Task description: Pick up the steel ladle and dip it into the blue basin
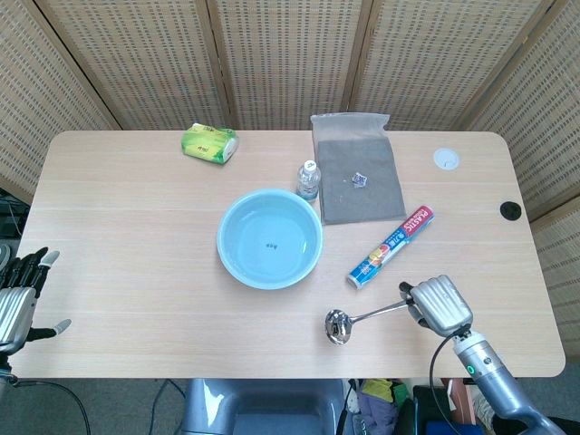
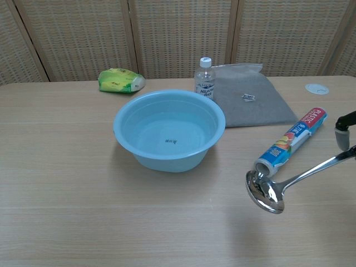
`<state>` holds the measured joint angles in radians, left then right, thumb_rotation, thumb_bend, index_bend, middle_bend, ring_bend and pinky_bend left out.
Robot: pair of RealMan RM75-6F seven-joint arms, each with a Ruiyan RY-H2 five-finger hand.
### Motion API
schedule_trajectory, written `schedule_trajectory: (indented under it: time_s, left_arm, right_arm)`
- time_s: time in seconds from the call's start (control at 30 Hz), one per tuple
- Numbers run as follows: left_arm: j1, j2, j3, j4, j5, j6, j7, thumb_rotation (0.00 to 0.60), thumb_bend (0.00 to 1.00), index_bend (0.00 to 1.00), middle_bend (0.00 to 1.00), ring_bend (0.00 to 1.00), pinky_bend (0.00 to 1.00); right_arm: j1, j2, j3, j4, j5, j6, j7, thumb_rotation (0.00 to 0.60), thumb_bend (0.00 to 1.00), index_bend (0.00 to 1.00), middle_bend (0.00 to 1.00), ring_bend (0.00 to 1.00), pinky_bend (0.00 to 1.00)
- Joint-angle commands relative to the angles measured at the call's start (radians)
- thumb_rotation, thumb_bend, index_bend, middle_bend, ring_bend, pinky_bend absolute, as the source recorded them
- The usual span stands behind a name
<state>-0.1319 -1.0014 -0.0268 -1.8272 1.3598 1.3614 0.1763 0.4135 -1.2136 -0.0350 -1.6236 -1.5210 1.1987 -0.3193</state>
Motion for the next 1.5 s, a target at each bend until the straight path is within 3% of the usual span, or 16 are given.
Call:
schedule_trajectory:
  time_s: [0.03, 0.23, 0.37, 0.53, 0.67, 0.87, 1.1, 1.3, 1.5]
  left_arm:
    - [0.000, 0.000, 0.000, -0.001, -0.001, 0.000, 0.000, 0.600, 0.00, 0.00, 0.00, 0.00, 0.00]
    - [-0.002, 0.003, -0.002, -0.002, -0.004, -0.004, -0.006, 0.600, 0.00, 0.00, 0.00, 0.00, 0.00]
    - [-0.004, 0.009, -0.002, -0.006, -0.001, -0.008, -0.019, 0.600, 0.00, 0.00, 0.00, 0.00, 0.00]
    - [-0.008, 0.013, -0.004, -0.003, -0.001, -0.015, -0.030, 0.600, 0.00, 0.00, 0.00, 0.00, 0.00]
    - [-0.013, 0.014, -0.008, 0.004, -0.011, -0.025, -0.036, 0.600, 0.00, 0.00, 0.00, 0.00, 0.00]
    - [-0.017, 0.015, -0.013, 0.011, -0.026, -0.036, -0.047, 0.600, 0.00, 0.00, 0.00, 0.00, 0.00]
    - [-0.030, 0.015, -0.020, 0.026, -0.056, -0.067, -0.061, 0.600, 0.00, 0.00, 0.00, 0.00, 0.00]
    - [-0.038, 0.014, -0.026, 0.038, -0.081, -0.086, -0.070, 0.600, 0.00, 0.00, 0.00, 0.00, 0.00]
    - [-0.048, 0.013, -0.034, 0.050, -0.107, -0.107, -0.077, 0.600, 0.00, 0.00, 0.00, 0.00, 0.00]
  right_arm:
    - [-0.007, 0.044, 0.004, -0.024, -0.010, 0.018, 0.020, 0.600, 0.66, 0.79, 0.92, 0.94, 1.00]
    - [0.020, 0.139, 0.087, -0.119, 0.033, 0.040, 0.022, 0.600, 0.70, 0.79, 0.92, 0.94, 1.00]
    - [0.072, 0.181, 0.173, -0.192, 0.118, 0.012, -0.057, 0.600, 0.70, 0.80, 0.93, 0.94, 1.00]
    - [0.179, 0.167, 0.290, -0.279, 0.337, -0.037, -0.315, 0.600, 0.70, 0.80, 0.93, 0.94, 1.00]
    - [0.291, 0.100, 0.343, -0.297, 0.559, -0.050, -0.550, 0.600, 0.70, 0.80, 0.93, 0.94, 1.00]
    - [0.417, -0.011, 0.374, -0.258, 0.758, -0.039, -0.735, 0.600, 0.70, 0.80, 0.93, 0.94, 1.00]
    - [0.601, -0.231, 0.391, -0.117, 1.003, 0.050, -0.953, 0.600, 0.70, 0.80, 0.93, 0.94, 1.00]
    - [0.678, -0.359, 0.376, 0.023, 1.081, 0.059, -1.003, 0.600, 0.70, 0.80, 0.93, 0.94, 1.00]
    - [0.723, -0.456, 0.358, 0.145, 1.076, 0.047, -1.004, 0.600, 0.70, 0.80, 0.93, 0.94, 1.00]
